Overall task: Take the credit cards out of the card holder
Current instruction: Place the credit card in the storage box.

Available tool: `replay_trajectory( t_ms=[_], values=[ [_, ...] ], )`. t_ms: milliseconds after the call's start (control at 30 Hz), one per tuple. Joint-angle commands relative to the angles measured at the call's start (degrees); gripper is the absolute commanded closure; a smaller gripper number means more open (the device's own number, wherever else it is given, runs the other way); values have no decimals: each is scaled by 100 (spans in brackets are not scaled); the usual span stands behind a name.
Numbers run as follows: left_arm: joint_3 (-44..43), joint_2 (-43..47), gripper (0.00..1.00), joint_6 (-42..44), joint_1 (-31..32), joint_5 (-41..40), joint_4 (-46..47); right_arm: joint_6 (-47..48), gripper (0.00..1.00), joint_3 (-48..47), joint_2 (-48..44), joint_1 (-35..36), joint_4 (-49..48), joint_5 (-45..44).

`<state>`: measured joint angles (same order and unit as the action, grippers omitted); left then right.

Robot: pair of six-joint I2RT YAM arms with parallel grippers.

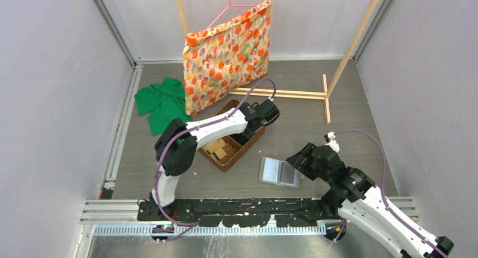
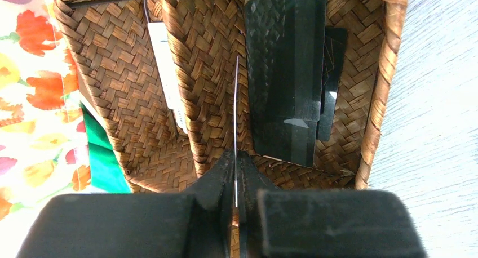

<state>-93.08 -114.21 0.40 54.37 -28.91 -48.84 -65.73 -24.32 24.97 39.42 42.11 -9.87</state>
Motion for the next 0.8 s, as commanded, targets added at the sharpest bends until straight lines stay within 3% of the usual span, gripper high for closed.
replay_trajectory(
  t_ms=[0, 67, 167, 533, 767],
  values=[
    [0, -56, 91, -293, -7, -67, 6, -25, 41, -20, 17, 35, -97, -138],
    [-37, -41, 81, -381, -5, 58, -42, -16, 41, -42, 35, 31, -98, -140],
    [-84, 89, 77, -486, -6, 302, -86, 6, 41, -68, 35, 31, -91, -147],
    [-249, 1314, 76, -1156, -5, 1637, -130, 46, 41, -116, 45, 32, -18, -218],
    [454, 2276, 75, -1908, -5, 2675, 459, 131, 40, -172, 145, 31, -24, -272]
  ],
)
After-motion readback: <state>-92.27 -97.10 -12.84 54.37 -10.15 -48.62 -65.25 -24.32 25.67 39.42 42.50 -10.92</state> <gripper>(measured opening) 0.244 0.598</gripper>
